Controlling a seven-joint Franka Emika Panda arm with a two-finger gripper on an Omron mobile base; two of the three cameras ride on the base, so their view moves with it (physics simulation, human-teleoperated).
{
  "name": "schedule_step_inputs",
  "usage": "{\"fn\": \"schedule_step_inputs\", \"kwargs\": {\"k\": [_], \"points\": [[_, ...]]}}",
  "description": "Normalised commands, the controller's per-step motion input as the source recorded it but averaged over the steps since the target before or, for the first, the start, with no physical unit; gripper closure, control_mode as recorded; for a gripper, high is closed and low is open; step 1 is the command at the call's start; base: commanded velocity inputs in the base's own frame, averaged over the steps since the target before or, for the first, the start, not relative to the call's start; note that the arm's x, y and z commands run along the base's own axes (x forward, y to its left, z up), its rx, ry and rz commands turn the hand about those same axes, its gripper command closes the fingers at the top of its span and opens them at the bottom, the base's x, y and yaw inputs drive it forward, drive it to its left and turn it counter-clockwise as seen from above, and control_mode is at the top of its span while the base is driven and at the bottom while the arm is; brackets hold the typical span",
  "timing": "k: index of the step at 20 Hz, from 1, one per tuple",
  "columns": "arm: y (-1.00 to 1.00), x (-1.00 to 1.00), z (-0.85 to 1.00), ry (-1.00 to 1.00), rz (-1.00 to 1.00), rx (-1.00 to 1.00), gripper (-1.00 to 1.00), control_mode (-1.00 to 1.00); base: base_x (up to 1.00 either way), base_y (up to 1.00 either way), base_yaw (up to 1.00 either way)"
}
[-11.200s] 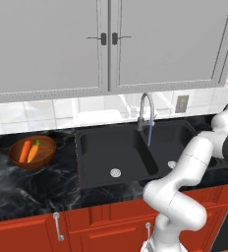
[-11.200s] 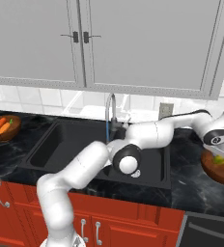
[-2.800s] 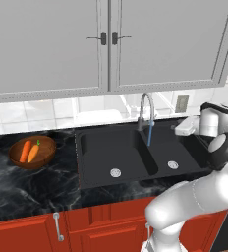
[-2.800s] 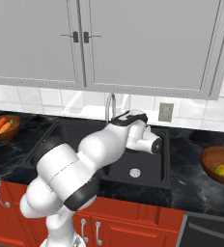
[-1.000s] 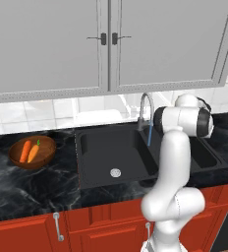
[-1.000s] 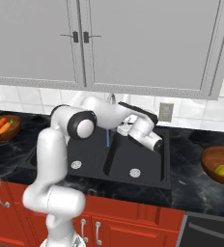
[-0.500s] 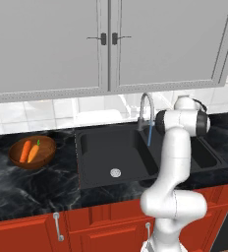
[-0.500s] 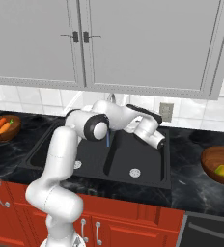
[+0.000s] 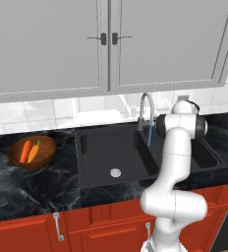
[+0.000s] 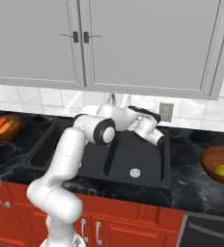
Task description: Pick the carrots from the sink and place them in one bowl. Place the mango in the other bowl. Then turn off the sink faucet.
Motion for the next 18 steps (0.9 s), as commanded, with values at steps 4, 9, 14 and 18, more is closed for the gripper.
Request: {"fn": "schedule_step_inputs", "kwargs": {"k": [4, 9, 14, 18], "points": [[0.0, 0.26, -0.31, 0.0, 0.0, 0.0, -1.0, -1.0, 0.0, 0.0, 0.0], [0.0, 0.38, -0.24, 0.0, 0.0, 0.0, -1.0, -1.0, 0.0, 0.0, 0.0], [0.08, 0.46, -0.13, 0.0, 0.0, 0.0, -1.0, -1.0, 0.0, 0.0, 0.0], [0.0, 0.41, -0.16, 0.0, 0.0, 0.0, -1.0, -1.0, 0.0, 0.0, 0.0]]}}
